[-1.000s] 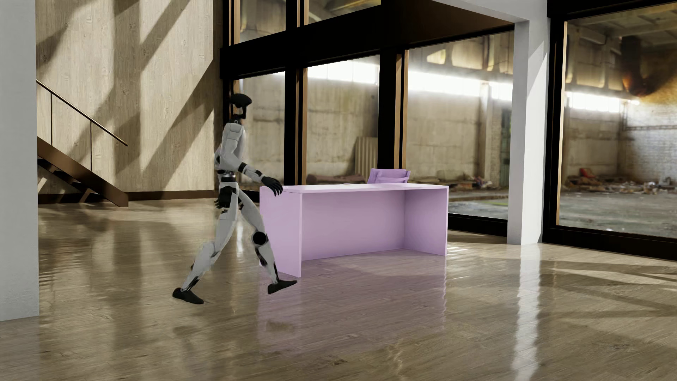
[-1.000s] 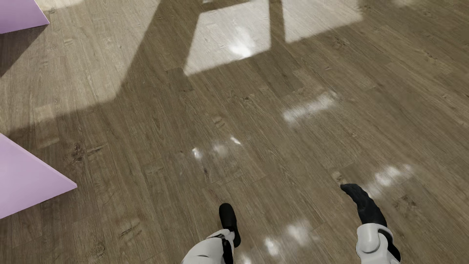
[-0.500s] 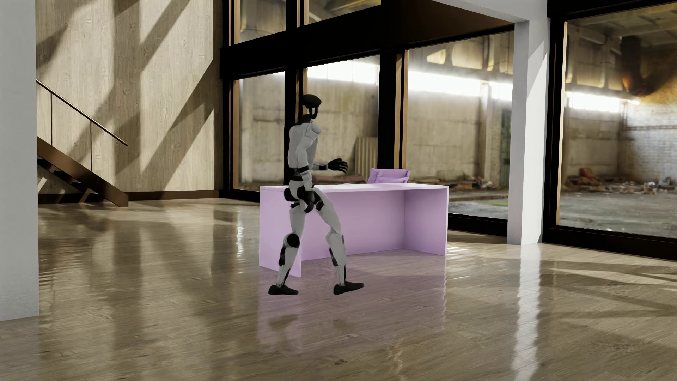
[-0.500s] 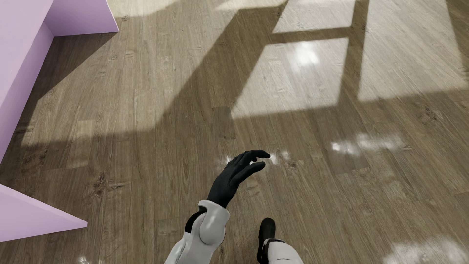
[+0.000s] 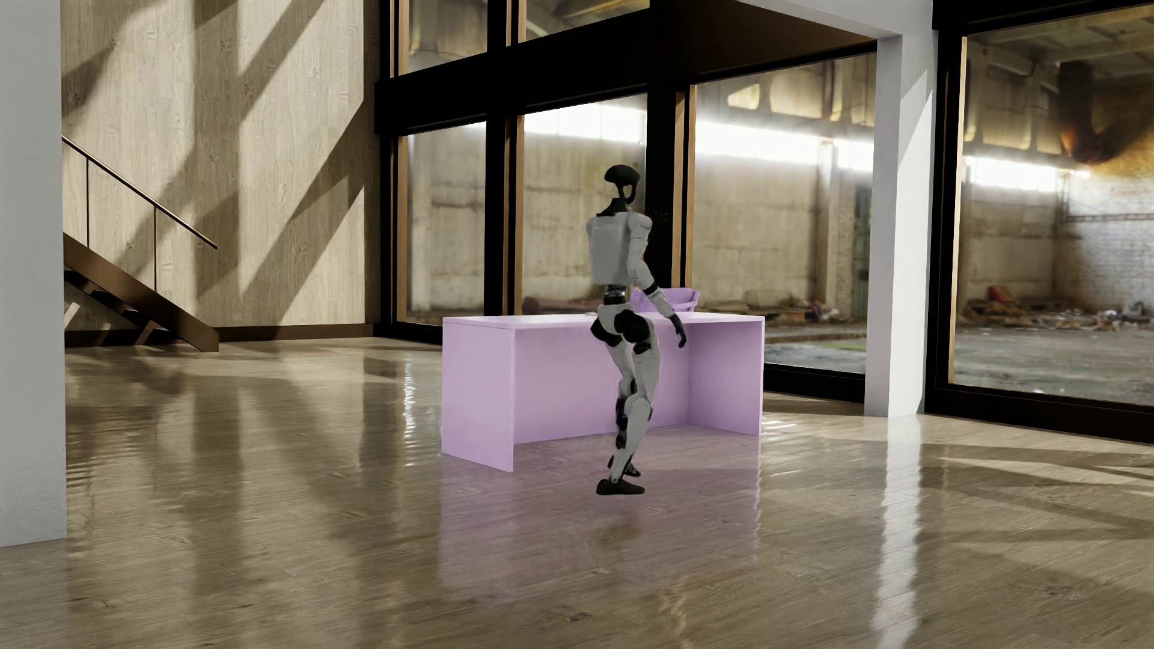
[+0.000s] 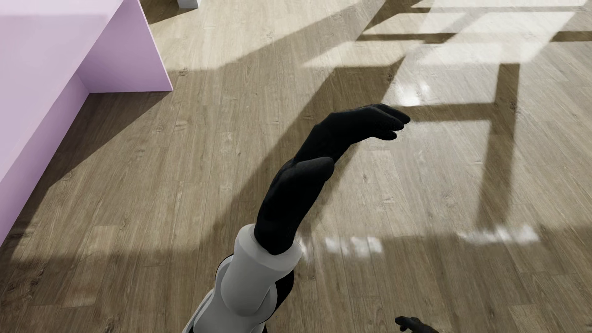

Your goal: Avoid the light pink desk

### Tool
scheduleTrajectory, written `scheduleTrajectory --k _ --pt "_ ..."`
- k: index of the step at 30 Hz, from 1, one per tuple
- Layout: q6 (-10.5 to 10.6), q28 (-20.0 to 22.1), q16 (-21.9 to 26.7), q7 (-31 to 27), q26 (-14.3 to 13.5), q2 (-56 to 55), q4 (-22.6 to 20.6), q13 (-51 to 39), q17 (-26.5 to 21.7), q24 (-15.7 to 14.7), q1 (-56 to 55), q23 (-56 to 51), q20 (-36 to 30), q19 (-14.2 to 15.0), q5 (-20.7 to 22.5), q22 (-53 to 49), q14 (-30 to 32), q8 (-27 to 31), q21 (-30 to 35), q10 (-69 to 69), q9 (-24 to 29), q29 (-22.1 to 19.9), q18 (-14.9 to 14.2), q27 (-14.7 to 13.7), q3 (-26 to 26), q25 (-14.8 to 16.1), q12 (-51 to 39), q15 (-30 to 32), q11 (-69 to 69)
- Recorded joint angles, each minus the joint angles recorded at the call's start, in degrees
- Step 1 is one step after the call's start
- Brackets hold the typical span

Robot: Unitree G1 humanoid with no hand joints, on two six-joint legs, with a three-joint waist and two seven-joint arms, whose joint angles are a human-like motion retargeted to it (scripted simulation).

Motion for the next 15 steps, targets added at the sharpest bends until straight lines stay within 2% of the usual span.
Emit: scheduleTrajectory --k 2,3,4,5,6,7,8,9,10,11,12,13,14,15 --pt "0.35 -0.85 -0.36 0.14 0.04 6.68 -3.68 -3.70 -2.07 2.89 1.45 -3.04 2.17 1.37 0.44 0.27 3.51 0.46 1.25 -30.68 -0.08 -0.58 -0.68 -0.92 0.93 1.35 1.95 -2.91 -3.80" --pt "0.30 -0.04 -0.38 -2.69 0.39 10.06 -5.70 -4.70 -2.25 6.48 1.34 -5.05 3.91 1.97 0.50 0.98 1.05 0.71 1.07 -41.58 0.02 -1.54 -1.16 -0.96 1.29 2.21 3.41 -3.94 -5.55" --pt "0.13 0.84 -0.21 -3.88 0.91 12.67 -6.97 -4.94 -1.99 10.46 0.74 -7.15 5.03 2.70 0.32 2.12 -2.60 0.48 0.17 -45.50 0.14 -2.58 -2.69 -0.96 1.36 3.57 4.97 -5.00 -5.65" --pt "-0.23 1.05 0.20 -3.10 1.67 14.85 -7.40 -3.85 -1.43 14.18 0.04 -9.32 5.40 3.55 -0.15 3.82 0.14 -0.16 -1.31 -41.98 0.39 -3.89 -0.73 -1.01 1.19 5.21 6.57 -5.47 -3.23" --pt "-0.82 0.87 1.05 -3.31 2.31 16.38 -8.08 -1.87 -0.57 19.57 -0.64 -11.12 5.92 3.20 -1.00 5.63 3.87 -0.60 -2.62 -36.41 0.73 -5.24 3.71 -1.09 1.21 6.85 8.47 -3.67 0.00" --pt "-1.56 0.46 2.18 -3.34 2.94 16.61 -8.45 0.05 0.33 26.63 -0.18 -11.64 6.68 2.31 -2.19 7.33 8.44 -0.63 -3.10 -31.94 0.99 -5.81 6.41 -0.88 1.34 8.20 10.99 0.94 5.61" --pt "-2.49 -0.20 3.43 -2.48 3.06 14.35 -8.81 2.18 0.66 35.12 0.07 -11.03 7.85 0.01 -4.57 9.19 8.03 -0.89 -2.74 -26.74 1.30 -5.81 8.31 -0.66 1.43 8.64 13.87 7.70 14.94" --pt "-3.59 -0.49 4.96 -1.80 3.05 10.47 -9.58 3.80 0.75 45.92 1.05 -9.27 8.97 1.48 -8.75 11.74 3.69 -2.42 -1.75 -22.33 1.59 -4.57 8.44 0.08 1.45 8.10 16.79 14.43 27.05" --pt "-4.82 -1.59 6.62 -1.11 3.89 4.84 -11.20 4.85 0.66 59.09 3.17 -6.65 9.86 -1.12 -13.26 15.38 -0.17 -2.28 -0.24 -20.50 1.82 -2.59 8.33 1.17 1.10 6.30 19.22 21.32 38.63" --pt "-5.88 -5.66 8.23 -0.82 5.60 -1.79 -13.15 5.46 0.90 73.58 6.10 -3.37 9.92 -2.19 -15.25 20.36 -2.74 -0.55 1.40 -21.05 2.00 -0.46 8.13 2.35 0.52 3.99 20.46 19.22 46.99" --pt "-6.47 -12.74 8.98 -1.28 6.88 -8.54 -15.25 6.34 1.34 85.88 9.45 -0.17 8.95 -3.26 -15.70 27.04 -4.20 1.10 2.72 -23.20 2.05 1.30 7.97 3.06 -0.10 1.63 20.49 16.57 51.95" --pt "-6.62 -18.62 8.22 -2.29 6.64 -14.92 -17.24 7.81 1.79 93.16 12.73 2.28 8.16 -3.24 -15.94 35.22 -5.23 1.97 3.50 -25.82 1.96 2.97 7.79 3.15 -0.76 -0.40 19.33 16.49 53.71" --pt "-6.50 -18.69 6.03 -3.53 6.44 -20.60 -18.98 9.72 2.24 94.13 15.93 3.78 9.21 -3.18 -15.92 44.35 -6.13 2.35 3.74 -28.67 1.68 4.64 7.58 2.78 -1.47 -1.79 18.27 16.74 52.29" --pt "-6.28 -15.71 2.57 -4.80 7.76 -25.30 -20.51 11.21 2.41 88.10 18.91 4.82 12.94 -3.39 -15.68 55.03 -7.28 2.42 3.54 -31.01 1.32 6.15 7.39 2.38 -2.23 -2.52 16.99 16.57 48.02"
